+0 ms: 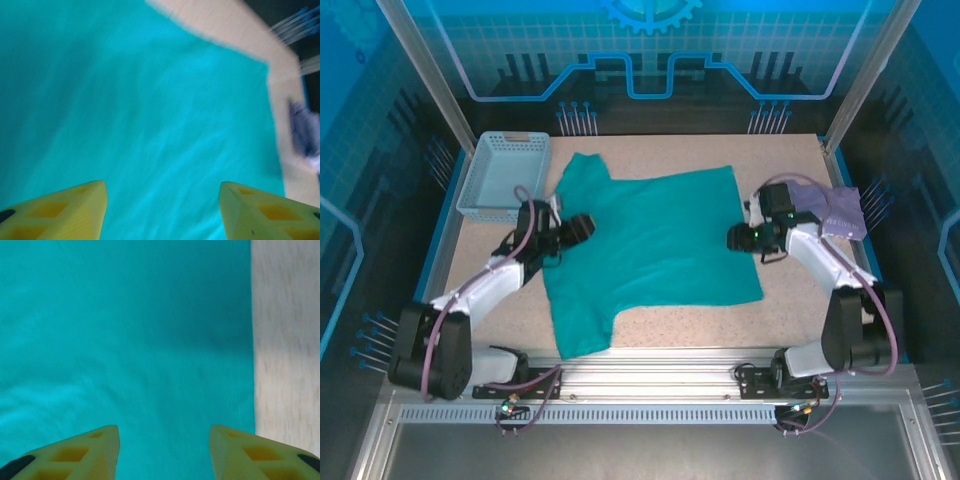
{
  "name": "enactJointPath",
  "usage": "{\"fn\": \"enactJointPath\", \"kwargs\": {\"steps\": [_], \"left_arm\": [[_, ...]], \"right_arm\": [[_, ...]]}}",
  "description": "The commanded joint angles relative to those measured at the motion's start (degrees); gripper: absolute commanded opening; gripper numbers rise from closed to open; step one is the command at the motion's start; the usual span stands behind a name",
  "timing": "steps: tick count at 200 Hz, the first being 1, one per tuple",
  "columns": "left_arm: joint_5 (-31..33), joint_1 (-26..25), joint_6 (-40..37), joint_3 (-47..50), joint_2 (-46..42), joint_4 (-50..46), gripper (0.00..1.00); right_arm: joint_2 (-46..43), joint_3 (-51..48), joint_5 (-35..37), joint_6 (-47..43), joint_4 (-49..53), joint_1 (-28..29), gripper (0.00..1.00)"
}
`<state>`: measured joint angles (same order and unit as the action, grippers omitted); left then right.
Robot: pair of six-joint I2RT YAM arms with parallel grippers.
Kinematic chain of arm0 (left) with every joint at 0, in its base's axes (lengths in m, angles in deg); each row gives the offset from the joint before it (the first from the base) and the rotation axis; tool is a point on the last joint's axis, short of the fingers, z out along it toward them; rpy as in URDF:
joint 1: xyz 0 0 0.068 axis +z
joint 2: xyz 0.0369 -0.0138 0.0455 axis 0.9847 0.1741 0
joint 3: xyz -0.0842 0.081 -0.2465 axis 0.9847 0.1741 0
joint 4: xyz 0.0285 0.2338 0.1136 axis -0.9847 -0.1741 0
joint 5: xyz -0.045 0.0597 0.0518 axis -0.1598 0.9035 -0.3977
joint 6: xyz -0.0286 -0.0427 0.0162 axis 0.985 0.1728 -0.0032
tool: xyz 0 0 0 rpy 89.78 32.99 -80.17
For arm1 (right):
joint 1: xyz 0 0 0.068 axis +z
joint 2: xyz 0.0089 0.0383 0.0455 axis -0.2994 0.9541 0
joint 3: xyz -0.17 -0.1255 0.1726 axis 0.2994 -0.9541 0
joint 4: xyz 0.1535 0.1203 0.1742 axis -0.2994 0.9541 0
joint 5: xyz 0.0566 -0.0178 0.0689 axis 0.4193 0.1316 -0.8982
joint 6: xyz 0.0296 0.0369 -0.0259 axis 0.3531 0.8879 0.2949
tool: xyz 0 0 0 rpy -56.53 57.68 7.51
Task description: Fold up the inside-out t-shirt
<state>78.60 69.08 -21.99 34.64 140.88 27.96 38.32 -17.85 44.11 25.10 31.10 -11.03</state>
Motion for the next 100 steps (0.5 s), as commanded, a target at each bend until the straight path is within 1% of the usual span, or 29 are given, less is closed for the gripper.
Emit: {"fn": "enactJointPath", "kwargs": {"steps": [1,23,43,59,81,100], "left_arm": [[-3.87,-2.67,-1.05,3.79,-5.98,-7.89,0.62],[-4.06,-3.69,-1.41,5.5,-4.84,-9.74,0.63],[-3.45,-3.69,-1.62,5.21,-2.11,-9.16,0.63],[-1.8,-3.46,-1.31,5.13,-0.07,-7.84,0.63],[-1.47,-2.86,-0.35,5.46,2.3,-6.5,0.64],[-0.8,-2.28,-0.29,5.88,3.94,-6.3,0.64]], "right_arm": [[-5.65,-5.44,3.19,5.71,4.32,-0.06,0.52],[-5.66,-9.86,3.77,8.07,4.16,-1.13,0.52],[-4.48,-11.08,3.7,9.18,3.95,-2.82,0.52],[-4.41,-11.77,3.83,9.66,4.65,-4.62,0.53],[-6.43,-13.41,3.32,10.09,6.38,-7.78,0.53],[-8.09,-14.1,2.46,11.75,7.08,-8.82,0.53]]}}
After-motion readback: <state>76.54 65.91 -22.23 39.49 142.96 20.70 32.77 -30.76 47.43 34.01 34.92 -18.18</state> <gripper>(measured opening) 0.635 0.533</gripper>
